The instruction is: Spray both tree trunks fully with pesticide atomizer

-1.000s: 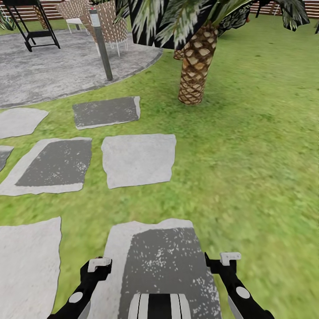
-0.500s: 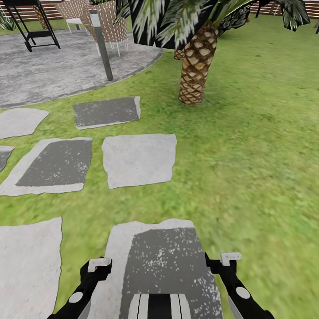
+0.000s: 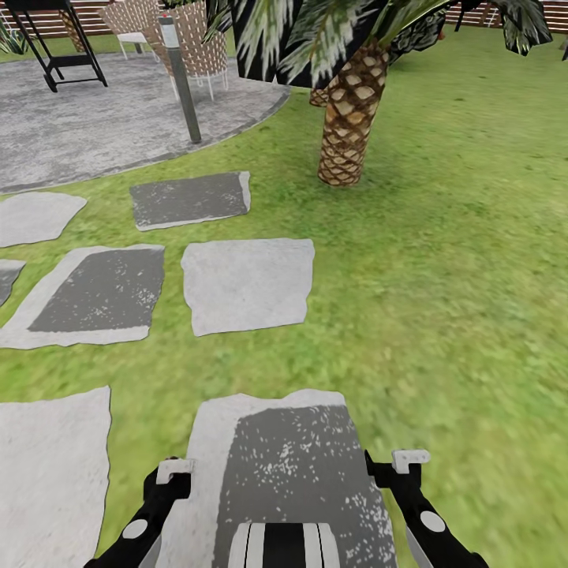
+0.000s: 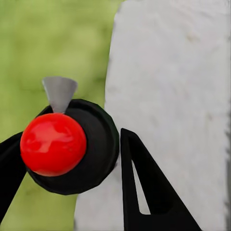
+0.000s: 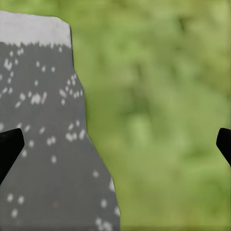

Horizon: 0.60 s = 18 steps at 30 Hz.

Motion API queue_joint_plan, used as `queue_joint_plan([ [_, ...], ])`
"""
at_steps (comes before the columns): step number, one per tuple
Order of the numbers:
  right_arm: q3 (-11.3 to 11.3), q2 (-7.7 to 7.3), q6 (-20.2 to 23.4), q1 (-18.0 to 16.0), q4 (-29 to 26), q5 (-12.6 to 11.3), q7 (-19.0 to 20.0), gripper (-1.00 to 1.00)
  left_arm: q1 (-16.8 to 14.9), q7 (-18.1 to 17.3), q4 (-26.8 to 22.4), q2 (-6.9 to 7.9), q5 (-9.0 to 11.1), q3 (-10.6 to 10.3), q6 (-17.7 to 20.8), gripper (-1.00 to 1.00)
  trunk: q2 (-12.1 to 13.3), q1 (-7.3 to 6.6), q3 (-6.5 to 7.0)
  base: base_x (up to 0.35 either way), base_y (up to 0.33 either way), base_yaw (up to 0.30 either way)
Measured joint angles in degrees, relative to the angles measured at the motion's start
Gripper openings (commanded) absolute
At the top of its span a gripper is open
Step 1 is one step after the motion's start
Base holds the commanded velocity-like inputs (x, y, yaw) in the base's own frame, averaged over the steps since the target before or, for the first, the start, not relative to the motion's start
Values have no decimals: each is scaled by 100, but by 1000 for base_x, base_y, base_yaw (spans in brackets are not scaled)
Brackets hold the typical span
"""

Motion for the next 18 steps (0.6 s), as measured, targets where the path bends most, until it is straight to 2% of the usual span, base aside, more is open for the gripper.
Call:
queue_joint_plan([
  [14,0,0,0,2,13,0,0,100,0,0,-39,0,1,-7,-2,-100,0,0,0,0,0,0],
  [18,0,0,0,-1,13,0,0,100,0,0,-53,-2,0,-7,0,-100,5,-11,88,0,0,0],
])
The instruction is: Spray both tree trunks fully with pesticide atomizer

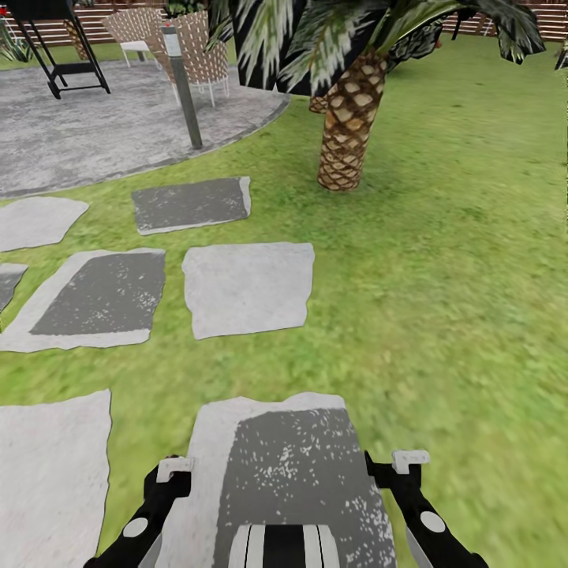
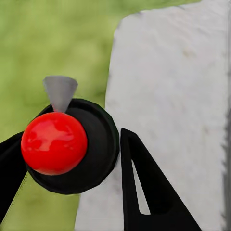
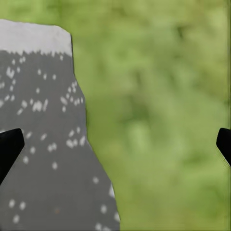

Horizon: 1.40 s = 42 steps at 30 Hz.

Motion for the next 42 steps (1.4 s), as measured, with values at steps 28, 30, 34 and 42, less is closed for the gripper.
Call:
queue_joint_plan([
  [28,6,0,-97,8,-32,1,-7,100,0,11,-10,-12,-3,14,45,-100,37,-72,643,0,0,-8],
  [30,-1,-3,-281,16,-26,6,-6,100,4,2,-6,-37,-5,10,55,-100,40,-77,703,0,0,-87],
  [34,-17,-119,-590,120,-8,3,-9,100,29,-8,28,-52,-2,1,69,-100,45,-88,825,0,0,-111],
  [42,-18,-464,-811,694,12,-15,-15,100,428,-8,57,-5,2,13,72,-100,56,-108,1072,0,0,-140],
])
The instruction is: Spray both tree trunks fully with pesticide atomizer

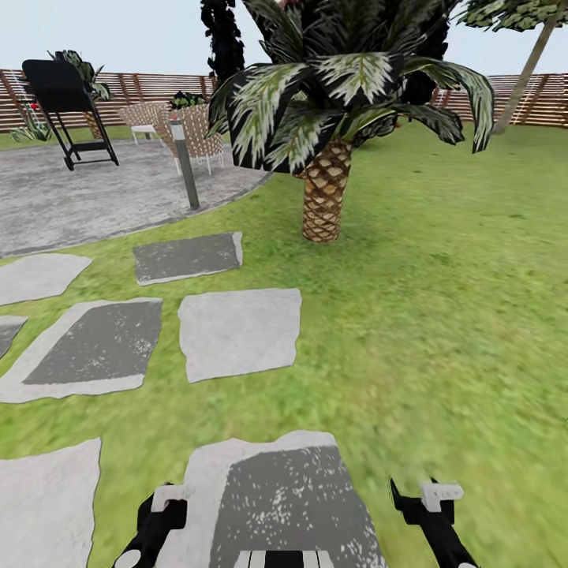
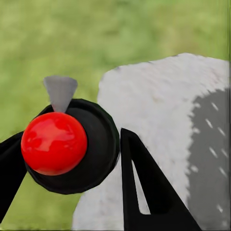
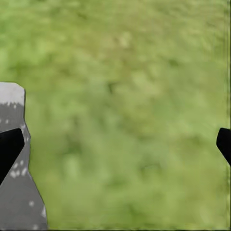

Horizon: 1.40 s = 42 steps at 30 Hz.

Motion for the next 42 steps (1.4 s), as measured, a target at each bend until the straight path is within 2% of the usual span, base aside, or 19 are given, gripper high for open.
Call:
queue_joint_plan([
  [5,0,-24,-603,377,116,-2,-2,100,295,8,-23,6,-9,54,-10,-100,7,-13,154,0,0,-174],
  [8,1,-25,-814,455,259,-2,-2,100,356,9,-6,6,-13,155,-10,-100,11,-21,245,0,0,-189],
  [13,1,-6,-876,483,378,-2,-3,100,377,21,12,6,-21,220,-3,-100,17,-34,395,0,0,-194],
  [24,1,30,-885,486,426,-3,-3,100,383,26,18,6,-15,230,-1,-100,32,-62,712,0,0,-224],
  [36,10,51,-887,485,430,-2,-3,100,383,18,19,6,-13,230,-1,-100,512,-325,933,0,0,-138],
  [42,2,51,-886,487,435,-10,-3,100,388,17,19,6,-13,230,-1,-100,753,-456,1040,0,0,-265],
])
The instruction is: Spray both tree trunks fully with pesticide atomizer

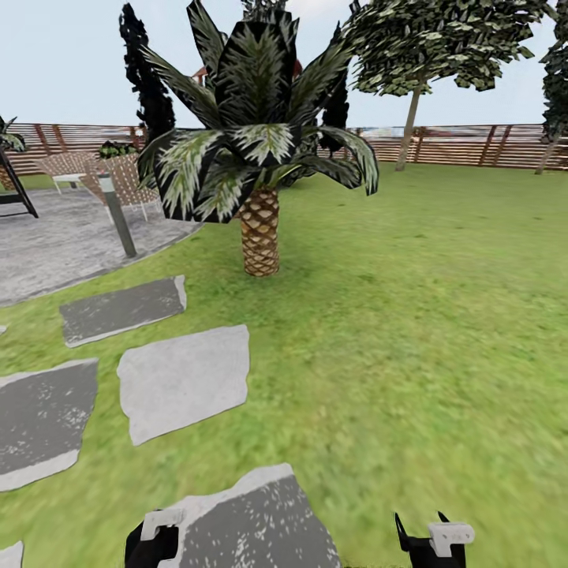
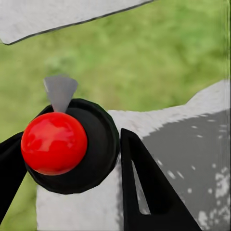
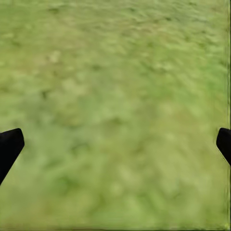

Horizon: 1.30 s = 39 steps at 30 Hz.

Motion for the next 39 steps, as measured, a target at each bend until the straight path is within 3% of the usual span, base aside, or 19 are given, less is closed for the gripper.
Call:
queue_joint_plan([
  [19,-1,1,0,-1,106,-1,0,100,54,1,0,0,0,0,0,-100,762,-417,341,0,0,-299],
  [29,-1,0,0,-1,106,-1,0,100,61,4,0,-7,0,-5,-8,-100,764,-418,342,0,0,-300],
  [39,-1,0,0,0,106,-1,0,100,63,9,8,-31,-8,-8,-11,-100,764,-418,342,0,-237,-300],
])
